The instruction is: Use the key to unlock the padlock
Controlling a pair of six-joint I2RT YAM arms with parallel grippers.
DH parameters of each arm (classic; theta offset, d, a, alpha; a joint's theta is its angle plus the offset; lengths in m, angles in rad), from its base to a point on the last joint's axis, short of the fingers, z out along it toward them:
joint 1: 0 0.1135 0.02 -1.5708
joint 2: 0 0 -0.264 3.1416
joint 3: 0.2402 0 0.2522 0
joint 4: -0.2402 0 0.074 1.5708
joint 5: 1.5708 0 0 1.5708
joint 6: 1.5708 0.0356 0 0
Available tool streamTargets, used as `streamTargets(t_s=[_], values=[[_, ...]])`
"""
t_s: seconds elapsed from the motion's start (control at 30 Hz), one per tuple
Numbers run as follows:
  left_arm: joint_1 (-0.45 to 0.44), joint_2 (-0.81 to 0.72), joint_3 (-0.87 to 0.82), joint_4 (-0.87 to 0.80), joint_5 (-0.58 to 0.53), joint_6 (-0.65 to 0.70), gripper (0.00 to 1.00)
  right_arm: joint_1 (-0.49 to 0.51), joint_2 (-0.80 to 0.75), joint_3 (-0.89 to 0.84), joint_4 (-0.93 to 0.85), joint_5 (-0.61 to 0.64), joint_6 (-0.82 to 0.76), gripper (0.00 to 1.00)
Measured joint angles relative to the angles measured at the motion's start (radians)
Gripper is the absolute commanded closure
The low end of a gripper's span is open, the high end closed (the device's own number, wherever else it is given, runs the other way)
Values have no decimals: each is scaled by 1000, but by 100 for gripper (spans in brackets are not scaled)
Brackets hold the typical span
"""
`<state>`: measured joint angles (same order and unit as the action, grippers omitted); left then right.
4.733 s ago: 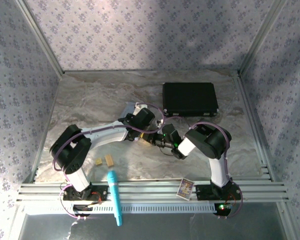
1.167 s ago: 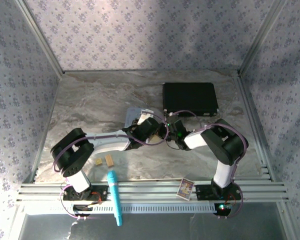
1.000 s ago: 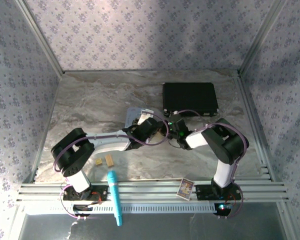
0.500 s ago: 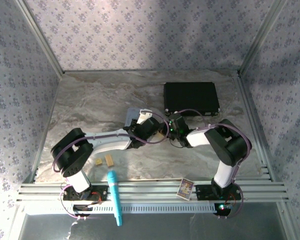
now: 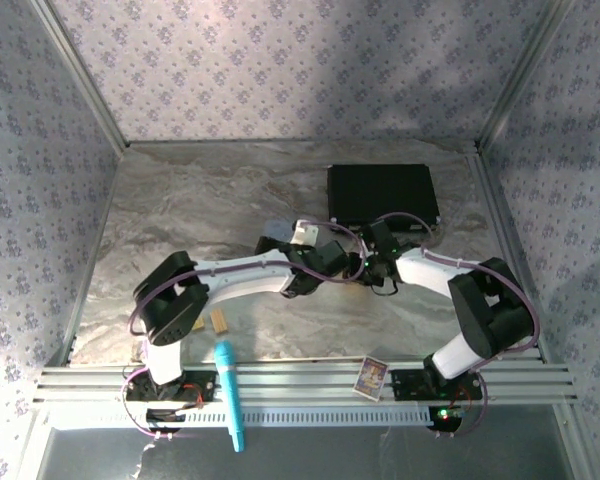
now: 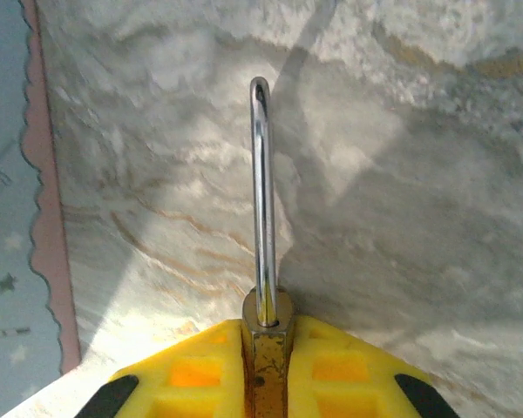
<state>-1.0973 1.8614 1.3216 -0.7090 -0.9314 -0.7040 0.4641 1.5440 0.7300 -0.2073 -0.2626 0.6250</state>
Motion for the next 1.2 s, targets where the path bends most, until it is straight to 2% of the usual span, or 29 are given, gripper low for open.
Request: streamTargets(t_s=[0.13,0.23,0.47,0.73,1.1,1.17,1.2], values=[[-32,51,52,-49,-28,-57,0,-5,-6,8,-54,-9,-43,84],[-43,60,57,-52,-34,-94,0,-32,-7,0,-58,-54,-47,73],[-47,-13,-53,-15,-56,-143,0,-57,3,-4,-67,-99,-60,62],[-28,-111,-170,66,-12,-87,0,-48,-8,11,-126,-54,-93,60],[92,-194,-250,85,6,-2,0,-45,-52,29,-292,87,-144,61],[100,-202,-255,85,3,16,0,-43,-54,35,-312,107,-145,58],[105,-211,-261,86,5,26,0,-43,-57,39,-319,114,-144,54]])
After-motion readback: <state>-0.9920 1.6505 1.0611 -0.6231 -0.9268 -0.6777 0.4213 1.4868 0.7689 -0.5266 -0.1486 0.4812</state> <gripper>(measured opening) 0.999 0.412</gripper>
